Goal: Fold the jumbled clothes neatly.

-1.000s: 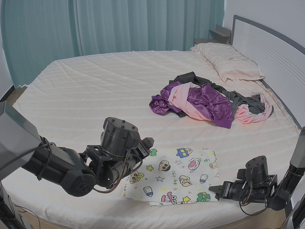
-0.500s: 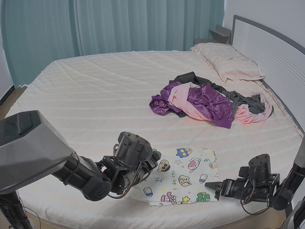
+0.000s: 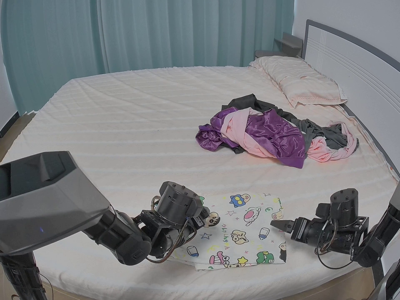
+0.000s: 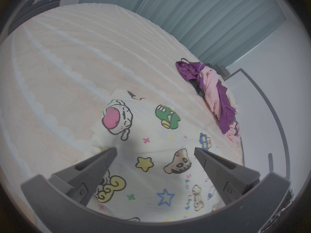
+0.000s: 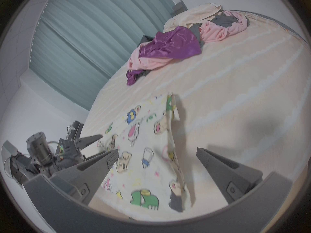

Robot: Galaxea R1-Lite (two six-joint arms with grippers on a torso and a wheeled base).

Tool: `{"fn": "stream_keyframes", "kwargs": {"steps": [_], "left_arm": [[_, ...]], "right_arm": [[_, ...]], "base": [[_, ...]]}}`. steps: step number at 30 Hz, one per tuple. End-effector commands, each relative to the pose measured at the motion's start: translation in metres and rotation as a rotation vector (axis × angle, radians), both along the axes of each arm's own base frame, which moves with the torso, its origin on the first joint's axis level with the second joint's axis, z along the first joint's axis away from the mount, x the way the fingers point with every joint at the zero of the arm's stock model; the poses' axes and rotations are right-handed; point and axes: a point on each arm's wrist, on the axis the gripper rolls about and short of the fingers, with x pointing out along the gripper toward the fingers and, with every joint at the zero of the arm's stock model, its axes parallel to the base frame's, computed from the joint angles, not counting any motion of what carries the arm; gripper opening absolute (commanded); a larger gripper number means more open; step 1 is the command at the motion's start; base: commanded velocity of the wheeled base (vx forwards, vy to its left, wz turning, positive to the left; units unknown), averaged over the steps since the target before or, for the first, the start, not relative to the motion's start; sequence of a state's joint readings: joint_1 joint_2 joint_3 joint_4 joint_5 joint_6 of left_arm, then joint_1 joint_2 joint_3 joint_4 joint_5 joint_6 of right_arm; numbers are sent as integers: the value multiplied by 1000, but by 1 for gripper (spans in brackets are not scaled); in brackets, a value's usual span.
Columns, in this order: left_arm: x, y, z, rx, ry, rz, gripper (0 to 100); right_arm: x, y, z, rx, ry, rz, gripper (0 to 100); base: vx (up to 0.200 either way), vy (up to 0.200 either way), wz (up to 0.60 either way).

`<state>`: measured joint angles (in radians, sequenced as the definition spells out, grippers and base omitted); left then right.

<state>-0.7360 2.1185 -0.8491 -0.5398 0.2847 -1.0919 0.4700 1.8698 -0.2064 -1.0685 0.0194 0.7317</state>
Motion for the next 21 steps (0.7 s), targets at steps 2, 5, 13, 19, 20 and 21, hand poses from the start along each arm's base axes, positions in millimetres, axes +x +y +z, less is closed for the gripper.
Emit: {"fn": "stream_keyframes", "kwargs": {"steps": [2,5,13,19,20,21], "left_arm": [[-10,10,54,-96,-110,4,100],[-21,21,76,-132,-152,4,100],[-33,41,63,-38,-137,59,100],[-30,51,54,20,-123,72,100],[-30,51,54,21,-121,72,100],[-31,52,52,27,-116,71,100]], "right_arm": [[40,-1,4,21,-51,-71,100],[61,6,-7,10,-32,-83,100],[101,18,-24,0,-20,-100,100],[123,25,-33,-3,-43,-99,0],[123,25,-33,-3,-43,-100,0],[126,26,-38,-9,-41,-105,0]], "base": [[0,0,0],[0,0,0],[0,0,0],[0,0,0],[0,0,0],[0,0,0]]}}
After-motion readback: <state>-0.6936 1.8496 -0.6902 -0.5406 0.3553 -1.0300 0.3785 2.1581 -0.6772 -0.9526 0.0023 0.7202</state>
